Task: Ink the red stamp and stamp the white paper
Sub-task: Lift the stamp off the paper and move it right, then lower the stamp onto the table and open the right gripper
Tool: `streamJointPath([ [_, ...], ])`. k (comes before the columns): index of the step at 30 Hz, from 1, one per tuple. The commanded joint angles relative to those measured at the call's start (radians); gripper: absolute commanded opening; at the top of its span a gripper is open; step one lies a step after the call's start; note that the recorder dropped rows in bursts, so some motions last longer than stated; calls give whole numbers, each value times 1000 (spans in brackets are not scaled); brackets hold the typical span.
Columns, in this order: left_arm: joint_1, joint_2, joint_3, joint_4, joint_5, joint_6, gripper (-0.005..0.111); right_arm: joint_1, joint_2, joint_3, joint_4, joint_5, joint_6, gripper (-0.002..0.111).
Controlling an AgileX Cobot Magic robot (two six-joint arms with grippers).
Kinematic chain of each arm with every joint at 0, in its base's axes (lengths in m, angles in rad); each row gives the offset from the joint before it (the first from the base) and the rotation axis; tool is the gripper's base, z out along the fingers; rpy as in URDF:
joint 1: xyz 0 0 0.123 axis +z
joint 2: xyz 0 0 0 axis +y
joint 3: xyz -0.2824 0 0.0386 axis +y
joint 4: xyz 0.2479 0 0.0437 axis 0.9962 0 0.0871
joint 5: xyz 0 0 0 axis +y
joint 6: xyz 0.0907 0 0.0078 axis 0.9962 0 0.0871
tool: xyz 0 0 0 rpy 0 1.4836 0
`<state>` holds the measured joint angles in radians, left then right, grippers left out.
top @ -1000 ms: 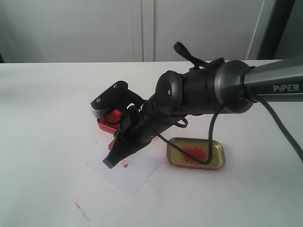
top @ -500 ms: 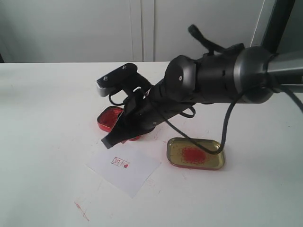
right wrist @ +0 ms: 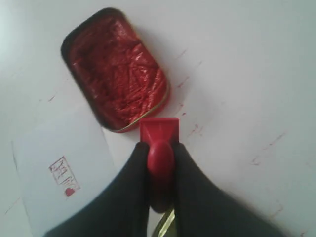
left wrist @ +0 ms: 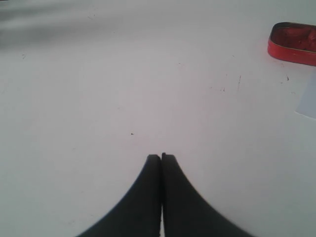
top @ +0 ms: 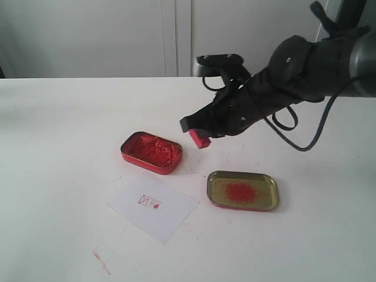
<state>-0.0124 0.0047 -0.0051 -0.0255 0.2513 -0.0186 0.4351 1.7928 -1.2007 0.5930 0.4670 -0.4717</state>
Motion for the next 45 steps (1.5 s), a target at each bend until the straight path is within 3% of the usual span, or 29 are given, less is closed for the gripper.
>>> streamJointPath([
  [1,0,-5,5,2,-5,1,0,-91,6,4,59,-2,1,0],
  [5,0,-5,5,2,-5,1,0,-155,37,4,141,21,-17,0],
  [13,0,-5,5,2,-5,1,0,-236,114,4,465,91,-246,0],
  [27,0,-5,5,2,-5,1,0,-263,246,4,749,229,-442,0],
  [45,0,-5,5,2,-5,1,0,-266,326,4,848,214,-448,0],
])
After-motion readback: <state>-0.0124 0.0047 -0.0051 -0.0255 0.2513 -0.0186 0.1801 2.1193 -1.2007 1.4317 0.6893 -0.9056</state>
